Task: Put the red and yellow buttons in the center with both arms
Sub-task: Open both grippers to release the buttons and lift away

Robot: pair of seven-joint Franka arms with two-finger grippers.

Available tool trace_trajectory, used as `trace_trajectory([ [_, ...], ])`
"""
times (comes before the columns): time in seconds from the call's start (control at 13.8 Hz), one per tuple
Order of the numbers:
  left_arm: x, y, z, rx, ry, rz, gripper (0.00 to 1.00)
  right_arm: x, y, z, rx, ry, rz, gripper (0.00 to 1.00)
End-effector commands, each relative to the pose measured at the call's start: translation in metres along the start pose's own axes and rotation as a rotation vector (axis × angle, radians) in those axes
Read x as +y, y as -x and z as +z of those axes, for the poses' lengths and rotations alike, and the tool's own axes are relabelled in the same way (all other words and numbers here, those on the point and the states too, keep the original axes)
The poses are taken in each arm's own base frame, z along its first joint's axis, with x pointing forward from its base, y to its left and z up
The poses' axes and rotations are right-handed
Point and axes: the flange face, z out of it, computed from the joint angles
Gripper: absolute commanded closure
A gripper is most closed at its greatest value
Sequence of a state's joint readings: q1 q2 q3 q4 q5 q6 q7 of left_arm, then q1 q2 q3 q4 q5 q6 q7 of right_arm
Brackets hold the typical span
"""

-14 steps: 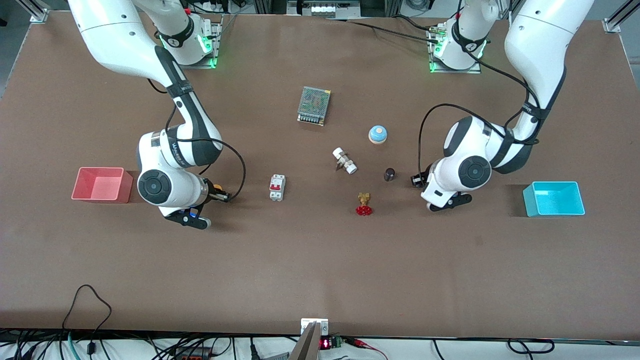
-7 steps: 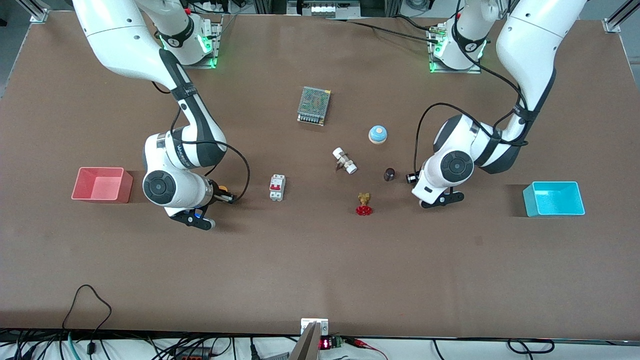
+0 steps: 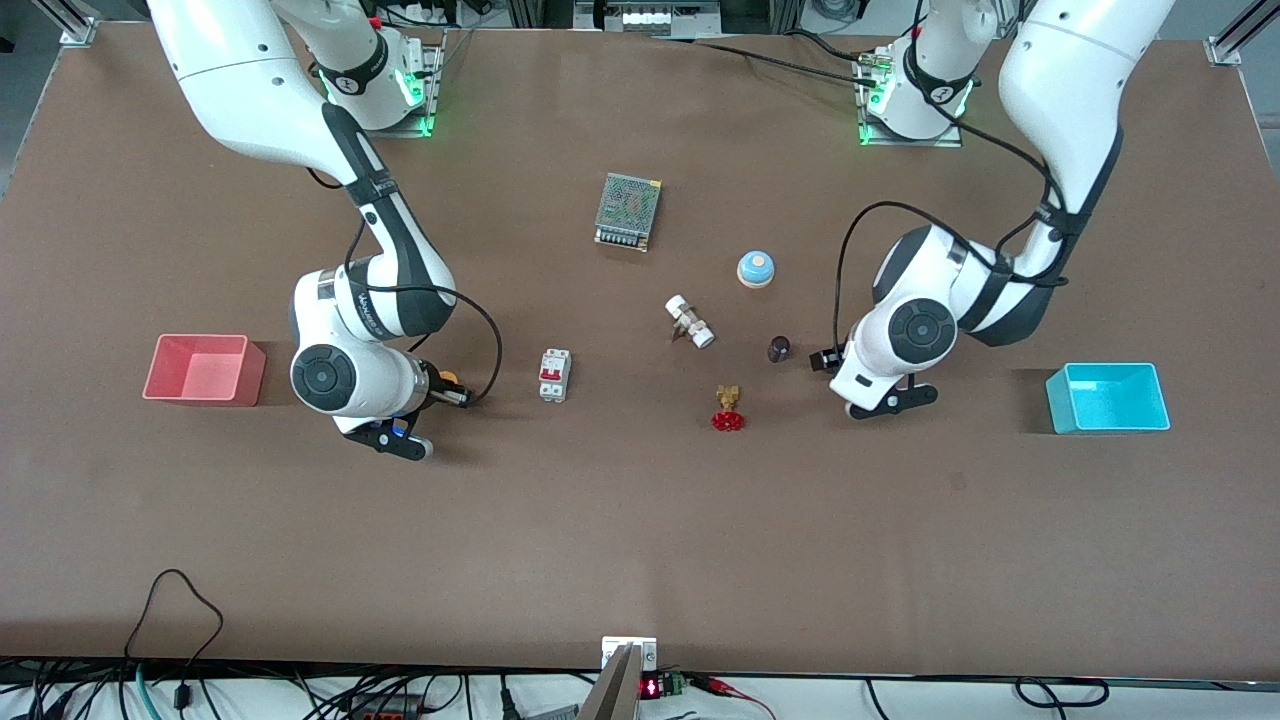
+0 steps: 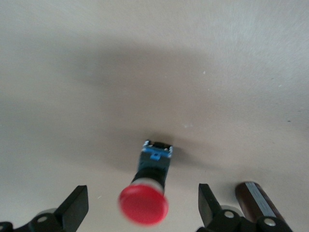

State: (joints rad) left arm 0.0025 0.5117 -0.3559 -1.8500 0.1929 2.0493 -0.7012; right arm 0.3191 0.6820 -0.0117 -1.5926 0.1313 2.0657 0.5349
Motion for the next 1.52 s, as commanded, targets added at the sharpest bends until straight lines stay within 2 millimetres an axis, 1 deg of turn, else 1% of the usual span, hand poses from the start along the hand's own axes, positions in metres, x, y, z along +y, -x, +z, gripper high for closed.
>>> trace_trajectory([
  [0.0, -0.014, 0.002, -0.063, 0.039, -0.046, 0.038, 0.00, -0.008, -0.003, -0.029, 0.030, -0.037, -0.005, 0.00],
  [0.07, -0.018, 0.001, -0.084, 0.065, -0.040, 0.074, 0.00, -0.010, -0.003, -0.051, 0.054, -0.052, -0.011, 0.00],
  [0.14, -0.024, 0.003, -0.101, 0.084, -0.038, 0.120, 0.00, -0.008, 0.001, -0.076, 0.060, -0.059, -0.012, 0.00],
  [0.22, -0.033, 0.003, -0.122, 0.117, -0.033, 0.171, 0.00, -0.006, 0.004, -0.106, 0.078, -0.070, -0.019, 0.00],
  [0.29, -0.042, 0.001, -0.143, 0.134, -0.032, 0.210, 0.00, -0.002, 0.011, -0.134, 0.092, -0.081, -0.024, 0.00],
  [0.36, -0.045, 0.001, -0.162, 0.131, -0.039, 0.235, 0.00, 0.004, 0.020, -0.166, 0.118, -0.096, -0.029, 0.00],
  [0.43, -0.051, 0.003, -0.186, 0.109, -0.055, 0.266, 0.00, 0.012, 0.029, -0.199, 0.155, -0.111, -0.030, 0.00],
  [0.51, -0.057, 0.006, -0.204, 0.086, -0.067, 0.289, 0.00, 0.026, 0.037, -0.227, 0.171, -0.122, -0.025, 0.00],
  [0.58, -0.063, 0.010, -0.216, 0.072, -0.077, 0.303, 0.00, 0.043, 0.043, -0.252, 0.176, -0.129, -0.010, 0.00],
  [0.65, -0.069, 0.018, -0.233, 0.072, -0.086, 0.330, 0.00, 0.055, 0.049, -0.268, 0.175, -0.134, 0.000, 0.00],
  [0.72, -0.074, 0.026, -0.244, 0.070, -0.091, 0.363, 0.00, 0.071, 0.046, -0.276, 0.168, -0.132, 0.022, 0.00],
  [0.8, -0.079, 0.033, -0.252, 0.062, -0.092, 0.398, 0.00, 0.086, 0.043, -0.291, 0.178, -0.139, 0.031, 0.00],
  [0.87, -0.088, 0.036, -0.262, 0.070, -0.090, 0.420, 0.00, 0.108, 0.036, -0.308, 0.184, -0.140, 0.016, 0.00],
  [0.94, -0.094, 0.037, -0.264, 0.061, -0.086, 0.426, 0.00, 0.127, 0.032, -0.319, 0.177, -0.134, -0.015, 0.00],
  [1.01, -0.095, 0.042, -0.263, 0.044, -0.076, 0.414, 0.00, 0.151, 0.027, -0.325, 0.160, -0.126, -0.040, 0.00],
  [1.08, -0.098, 0.041, -0.262, 0.040, -0.069, 0.409, 0.00, 0.176, 0.022, -0.328, 0.140, -0.113, -0.065, 0.00],
  [1.16, -0.100, 0.039, -0.264, 0.045, -0.061, 0.409, 0.00, 0.199, 0.025, -0.340, 0.136, -0.107, -0.105, 0.00],
  [1.23, -0.099, 0.039, -0.263, 0.047, -0.057, 0.413, 0.00, 0.226, 0.032, -0.359, 0.175, -0.078, -0.167, 0.00],
  [1.3, -0.101, 0.038, -0.264, 0.050, -0.054, 0.413, 0.00, 0.238, 0.038, -0.366, 0.191, -0.018, -0.228, 0.00],
  [1.37, -0.109, 0.032, -0.264, 0.047, -0.043, 0.402, 0.00, 0.247, 0.045, -0.374, 0.199, 0.006, -0.263, 0.00],
  [1.45, -0.120, 0.023, -0.263, 0.056, 0.002, 0.407, 0.00, 0.260, 0.049, -0.377, 0.178, 0.009, -0.257, 0.00],
])
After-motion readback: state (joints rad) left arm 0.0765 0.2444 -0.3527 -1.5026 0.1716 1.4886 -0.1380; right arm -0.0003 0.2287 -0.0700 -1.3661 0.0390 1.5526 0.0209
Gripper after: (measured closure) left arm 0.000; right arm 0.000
